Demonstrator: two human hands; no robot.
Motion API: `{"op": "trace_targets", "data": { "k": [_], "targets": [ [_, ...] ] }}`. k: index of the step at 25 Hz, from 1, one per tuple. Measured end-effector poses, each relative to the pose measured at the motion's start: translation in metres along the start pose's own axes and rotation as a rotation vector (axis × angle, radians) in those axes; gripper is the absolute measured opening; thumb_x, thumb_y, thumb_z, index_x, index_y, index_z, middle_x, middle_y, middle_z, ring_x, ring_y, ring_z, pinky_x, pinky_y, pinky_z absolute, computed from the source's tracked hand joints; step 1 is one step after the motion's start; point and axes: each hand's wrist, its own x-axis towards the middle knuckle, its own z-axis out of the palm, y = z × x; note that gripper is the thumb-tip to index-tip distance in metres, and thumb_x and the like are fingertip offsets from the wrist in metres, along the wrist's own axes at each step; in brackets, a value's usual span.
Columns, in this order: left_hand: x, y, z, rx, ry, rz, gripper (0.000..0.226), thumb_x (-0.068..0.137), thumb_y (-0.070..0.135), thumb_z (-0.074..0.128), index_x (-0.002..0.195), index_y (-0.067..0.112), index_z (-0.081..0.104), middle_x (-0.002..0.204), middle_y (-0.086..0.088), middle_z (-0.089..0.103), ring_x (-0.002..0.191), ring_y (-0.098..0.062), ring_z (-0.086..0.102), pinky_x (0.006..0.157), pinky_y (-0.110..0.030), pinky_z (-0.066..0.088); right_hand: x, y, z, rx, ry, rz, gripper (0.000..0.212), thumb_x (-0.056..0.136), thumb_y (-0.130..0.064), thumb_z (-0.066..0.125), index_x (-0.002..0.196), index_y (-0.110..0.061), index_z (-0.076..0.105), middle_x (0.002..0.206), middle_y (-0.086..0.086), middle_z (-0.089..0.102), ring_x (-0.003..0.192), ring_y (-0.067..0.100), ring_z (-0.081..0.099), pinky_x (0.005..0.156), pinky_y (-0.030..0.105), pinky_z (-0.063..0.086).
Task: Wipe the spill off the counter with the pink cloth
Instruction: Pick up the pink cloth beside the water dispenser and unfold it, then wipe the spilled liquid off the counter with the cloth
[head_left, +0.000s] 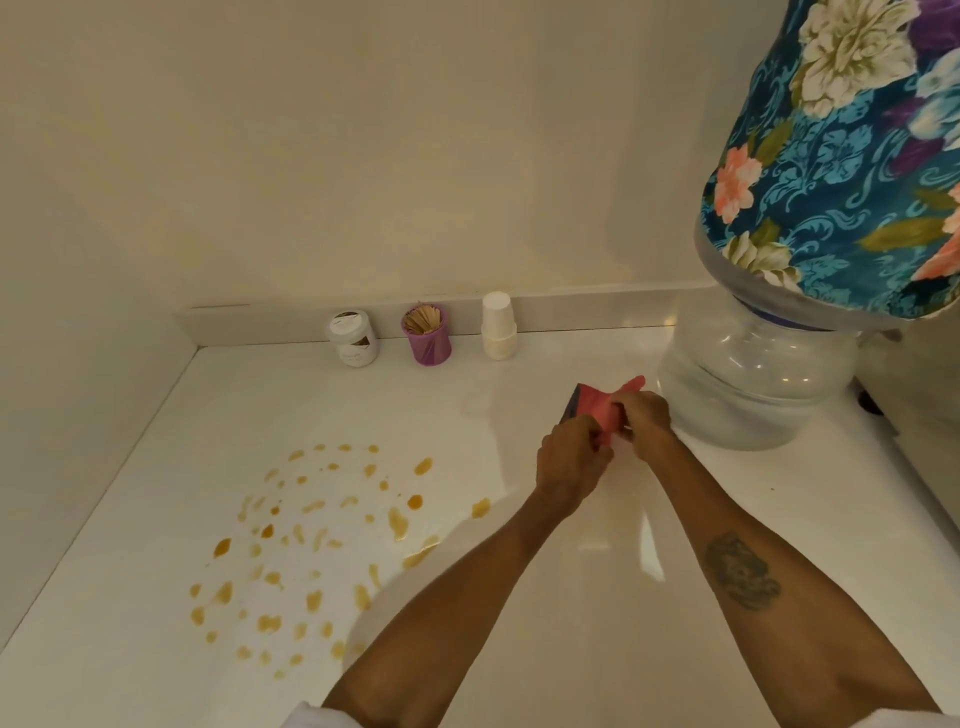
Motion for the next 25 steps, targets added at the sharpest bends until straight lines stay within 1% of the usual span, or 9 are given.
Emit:
{"op": "trace_targets", "data": {
  "k": [2,4,6,8,12,15,18,21,25],
  "targets": [
    [-0.006,-0.005,-0.011,-0.198,-0.06,-0.061,0.025,0.081,0.017,0.07,0.105,0.011,0.07,0.099,-0.008,0.078,0.074,-0.021,0.069,0.066,-0.026,0.056,-0.01,-0.003,0.016,-0.165,0.102,-0.207,0.037,0.101,-0.04,0.055,0.103,-0.006,0.069,0.094,0.007,0.071,0.088,0.027,0.068,0.085,0.043,0.059],
    [-0.011,-0.011,-0.026,-0.481,-0.1,-0.116,0.024,0.079,0.013,0.073,0.102,0.007,0.071,0.097,-0.014,0.077,0.081,-0.029,0.075,0.078,-0.037,0.064,-0.028,-0.011,0.034,-0.322,0.149,-0.434,0.056,0.099,-0.062,0.044,0.087,-0.014,0.069,0.074,-0.005,0.067,0.07,0.013,0.064,0.069,0.029,0.051],
    [-0.02,-0.025,-0.043,-0.704,-0.149,-0.128,0.019,0.081,0.008,0.071,0.099,0.005,0.069,0.091,-0.016,0.075,0.077,-0.026,0.075,0.074,-0.033,0.064,-0.046,-0.014,0.053,-0.481,0.09,-0.585,0.054,0.098,-0.062,0.047,0.079,-0.016,0.067,0.069,-0.004,0.067,0.066,0.013,0.063,0.063,0.025,0.047],
    [-0.036,-0.05,-0.064,-0.788,-0.253,-0.134,0.018,0.083,0.009,0.071,0.101,0.008,0.068,0.09,-0.012,0.074,0.074,-0.019,0.073,0.07,-0.028,0.062,-0.061,-0.008,0.073,-0.693,-0.049,-0.626,0.047,0.099,-0.055,0.05,0.083,-0.015,0.069,0.076,0.001,0.071,0.072,0.021,0.068,0.068,0.033,0.054],
    [-0.083,-0.133,-0.108,-0.381,-0.384,-0.164,0.02,0.084,0.021,0.078,0.099,0.01,0.071,0.089,0.001,0.073,0.073,-0.01,0.067,0.063,-0.024,0.051,-0.1,0.039,0.114,-0.857,-0.35,-0.533,0.063,0.098,-0.062,0.046,0.077,-0.007,0.068,0.07,0.007,0.068,0.065,0.021,0.063,0.069,0.034,0.05],
    [-0.118,-0.194,-0.153,-0.116,-0.108,-0.215,0.029,0.084,0.047,0.075,0.091,0.019,0.075,0.084,0.006,0.074,0.081,-0.012,0.07,0.073,-0.029,0.053,-0.115,0.075,0.13,-0.779,-0.487,-0.521,0.043,0.103,-0.038,0.053,0.07,-0.012,0.06,0.059,0.006,0.055,0.055,0.026,0.056,0.056,0.031,0.041],
    [-0.152,-0.25,-0.206,0.099,0.234,-0.278,0.03,0.092,0.051,0.062,0.1,0.024,0.072,0.093,0.004,0.075,0.087,-0.019,0.07,0.073,-0.032,0.053,-0.124,0.085,0.141,-0.705,-0.387,-0.565,0.05,0.105,-0.04,0.05,0.058,-0.025,0.044,0.05,-0.003,0.04,0.045,0.013,0.037,0.047,0.024,0.027],
    [-0.186,-0.306,-0.243,0.3,0.412,-0.368,0.038,0.098,0.04,0.058,0.125,0.014,0.066,0.128,-0.009,0.067,0.119,-0.034,0.059,0.097,-0.045,0.048,-0.128,0.09,0.149,-0.618,-0.265,-0.599,0.054,0.105,-0.041,0.049,0.056,-0.021,0.04,0.052,0.002,0.039,0.047,0.015,0.034,0.048,0.028,0.026],
    [-0.214,-0.356,-0.273,0.387,0.385,-0.495,0.056,0.104,0.035,0.044,0.153,0.008,0.037,0.16,-0.013,0.039,0.151,-0.034,0.029,0.122,-0.05,0.024,-0.13,0.101,0.159,-0.526,-0.241,-0.591,0.016,0.104,-0.018,0.051,0.095,-0.031,0.054,0.062,0.002,0.049,0.053,0.014,0.041,0.048,0.024,0.032]
  ]
}}
